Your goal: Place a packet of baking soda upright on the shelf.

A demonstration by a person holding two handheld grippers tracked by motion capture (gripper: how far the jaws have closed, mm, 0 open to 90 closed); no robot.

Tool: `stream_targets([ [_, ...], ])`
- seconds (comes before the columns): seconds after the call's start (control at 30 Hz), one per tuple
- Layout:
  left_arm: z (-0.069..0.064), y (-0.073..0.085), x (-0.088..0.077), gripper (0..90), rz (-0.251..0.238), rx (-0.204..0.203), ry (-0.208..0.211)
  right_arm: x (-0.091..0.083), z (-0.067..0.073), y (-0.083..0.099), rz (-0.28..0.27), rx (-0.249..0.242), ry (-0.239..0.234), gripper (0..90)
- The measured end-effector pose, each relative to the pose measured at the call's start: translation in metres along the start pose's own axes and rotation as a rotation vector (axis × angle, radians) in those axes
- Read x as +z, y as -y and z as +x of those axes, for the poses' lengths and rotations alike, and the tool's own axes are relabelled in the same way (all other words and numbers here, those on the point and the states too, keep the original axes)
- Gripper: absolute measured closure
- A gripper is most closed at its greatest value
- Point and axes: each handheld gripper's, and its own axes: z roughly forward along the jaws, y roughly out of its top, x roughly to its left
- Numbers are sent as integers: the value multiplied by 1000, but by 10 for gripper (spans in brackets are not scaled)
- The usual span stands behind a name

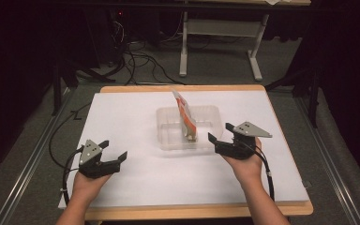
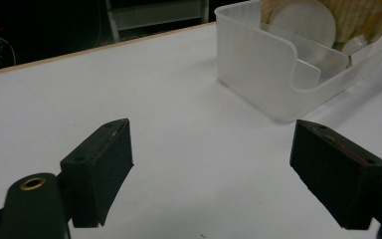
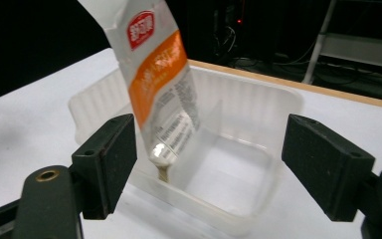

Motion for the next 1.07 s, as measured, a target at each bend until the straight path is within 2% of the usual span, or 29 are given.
stream_targets([
  [0.2, 1, 0, -1, 175, -1, -5, -6, -30, -19, 6, -1, -18, 48, 216],
  [0.4, 0, 0, -1, 174, 1, -5, -9, -57, -47, 20, 20, -3, 114, 210],
  [0.57, 0, 1, 0, 174, 13, -5, -8, -72, -74, 45, 71, 20, 173, 206],
  [0.67, -2, 2, 3, 171, 35, -10, 13, -78, -87, 66, 80, 46, 222, 220],
  [0.73, -5, 3, 6, 170, 52, 14, 20, -76, -94, 79, 121, 49, 230, 211],
  [0.77, -7, 3, 7, 170, 56, 19, 23, -74, -96, 83, 145, 51, 237, 212],
  [0.83, -8, 2, 8, 169, 57, 26, 23, -72, -96, 85, 152, 60, 233, 214],
  [1.0, -9, 2, 8, 169, 56, 27, 22, -67, -83, 82, 151, 20, 202, 214],
  [1.07, -8, 2, 7, 169, 53, 25, 23, -65, -82, 82, 157, 19, 198, 207],
])
